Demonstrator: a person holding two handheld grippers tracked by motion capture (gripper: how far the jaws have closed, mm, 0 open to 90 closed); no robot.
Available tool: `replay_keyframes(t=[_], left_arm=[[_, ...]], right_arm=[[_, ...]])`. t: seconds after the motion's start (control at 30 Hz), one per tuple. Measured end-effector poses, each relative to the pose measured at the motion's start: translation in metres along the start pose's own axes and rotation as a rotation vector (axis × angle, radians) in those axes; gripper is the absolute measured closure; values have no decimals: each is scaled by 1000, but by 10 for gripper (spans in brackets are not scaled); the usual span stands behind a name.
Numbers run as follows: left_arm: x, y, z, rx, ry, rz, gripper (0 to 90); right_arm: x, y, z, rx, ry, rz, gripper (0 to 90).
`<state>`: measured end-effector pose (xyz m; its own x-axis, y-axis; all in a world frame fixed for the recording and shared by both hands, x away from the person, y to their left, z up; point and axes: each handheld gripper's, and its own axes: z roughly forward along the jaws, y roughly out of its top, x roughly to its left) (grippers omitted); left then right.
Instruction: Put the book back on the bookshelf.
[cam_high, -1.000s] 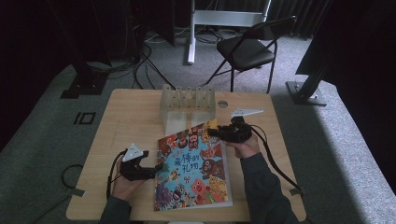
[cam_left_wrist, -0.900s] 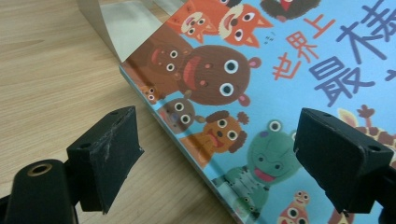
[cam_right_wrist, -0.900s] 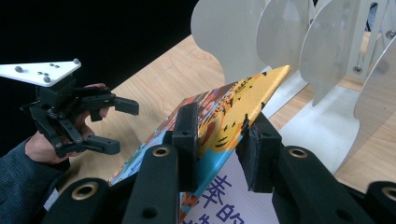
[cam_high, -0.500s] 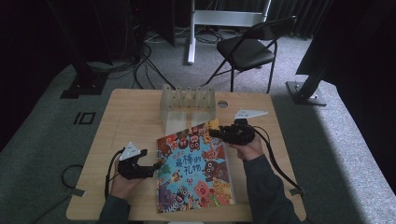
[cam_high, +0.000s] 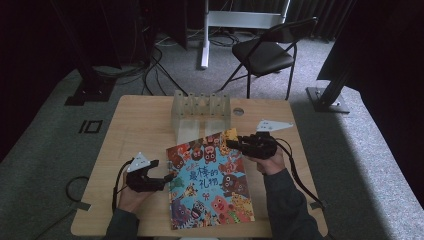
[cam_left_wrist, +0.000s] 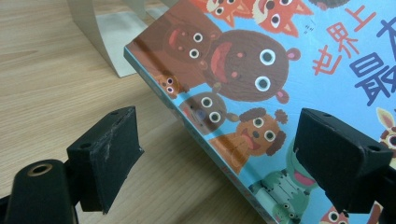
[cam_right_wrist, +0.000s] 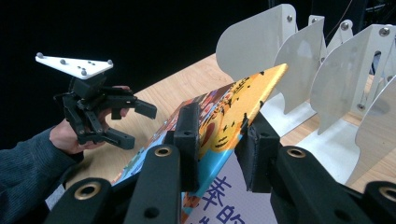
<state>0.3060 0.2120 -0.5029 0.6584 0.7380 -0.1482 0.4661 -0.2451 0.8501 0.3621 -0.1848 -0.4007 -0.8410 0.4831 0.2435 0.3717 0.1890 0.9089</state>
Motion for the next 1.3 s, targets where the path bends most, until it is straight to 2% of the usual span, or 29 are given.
replay_keyframes(t=[0.27,0.47,0.53,0.67,0.9,1.13,1.3], left_arm=[[1,2,1,1,-10,-1,142],[2,7,4,-8,-25,-3,142],[3,8,5,-7,-45,-1,153],[3,10,7,-13,-57,5,153],[12,14,12,-32,-91,-33,151],[16,26,18,-51,-130,-26,148],[21,28,19,-74,-160,-34,145]], right_arm=[[2,0,-4,-14,5,-14,717],[5,1,-9,-30,15,-45,718],[6,0,-10,-37,20,-57,719],[4,-2,-12,-55,33,-62,721],[4,-4,-15,-68,42,-69,722],[3,-5,-17,-79,51,-77,722],[4,-6,-19,-88,56,-87,722]])
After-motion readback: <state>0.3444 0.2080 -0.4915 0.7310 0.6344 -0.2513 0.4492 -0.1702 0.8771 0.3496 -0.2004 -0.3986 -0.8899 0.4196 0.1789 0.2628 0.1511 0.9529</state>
